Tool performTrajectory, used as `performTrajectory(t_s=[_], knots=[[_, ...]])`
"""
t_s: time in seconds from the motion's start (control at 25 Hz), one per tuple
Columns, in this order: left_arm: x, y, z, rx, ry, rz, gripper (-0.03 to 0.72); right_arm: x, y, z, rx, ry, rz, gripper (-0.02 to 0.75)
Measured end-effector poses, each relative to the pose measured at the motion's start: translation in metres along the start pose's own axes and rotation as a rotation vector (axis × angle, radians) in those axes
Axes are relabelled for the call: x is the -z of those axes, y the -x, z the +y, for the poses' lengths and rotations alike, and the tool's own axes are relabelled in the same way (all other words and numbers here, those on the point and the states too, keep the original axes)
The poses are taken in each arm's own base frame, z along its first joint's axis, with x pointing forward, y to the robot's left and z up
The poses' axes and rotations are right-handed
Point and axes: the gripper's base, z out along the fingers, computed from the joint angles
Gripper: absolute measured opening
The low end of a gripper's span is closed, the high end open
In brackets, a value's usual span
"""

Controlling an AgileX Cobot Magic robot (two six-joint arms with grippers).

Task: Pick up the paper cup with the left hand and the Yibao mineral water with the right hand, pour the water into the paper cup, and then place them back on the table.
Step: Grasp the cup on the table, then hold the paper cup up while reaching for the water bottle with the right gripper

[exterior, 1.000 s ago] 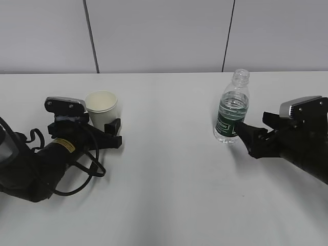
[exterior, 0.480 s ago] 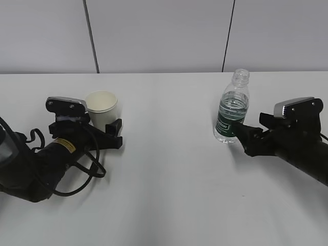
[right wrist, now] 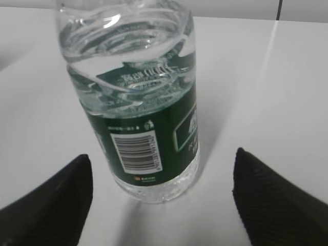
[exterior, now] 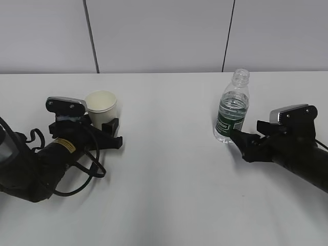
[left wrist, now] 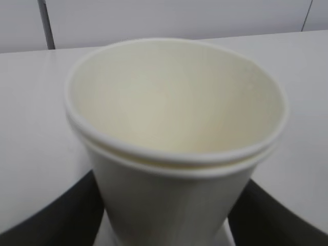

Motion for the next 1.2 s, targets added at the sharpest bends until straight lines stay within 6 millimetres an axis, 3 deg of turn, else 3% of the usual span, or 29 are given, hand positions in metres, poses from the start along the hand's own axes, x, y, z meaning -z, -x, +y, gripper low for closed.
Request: performTrajectory(t_s=[0.36, 0.72, 1.2], knots=[[0.000, 0.000, 0.000, 0.000, 0.000, 0.000, 0.436, -0.010, 0.010, -0.003, 0.018, 0.009, -0.042, 0.626], [0.000, 0.000, 0.000, 0.000, 0.000, -0.001, 0.433, -0.013, 0.010, 0.000, 0.019, 0.049, -0.042, 0.634], [0.000, 0.000, 0.000, 0.000, 0.000, -0.001, 0.433, -0.033, 0.006, -0.003, 0.029, 0.090, -0.054, 0.659]])
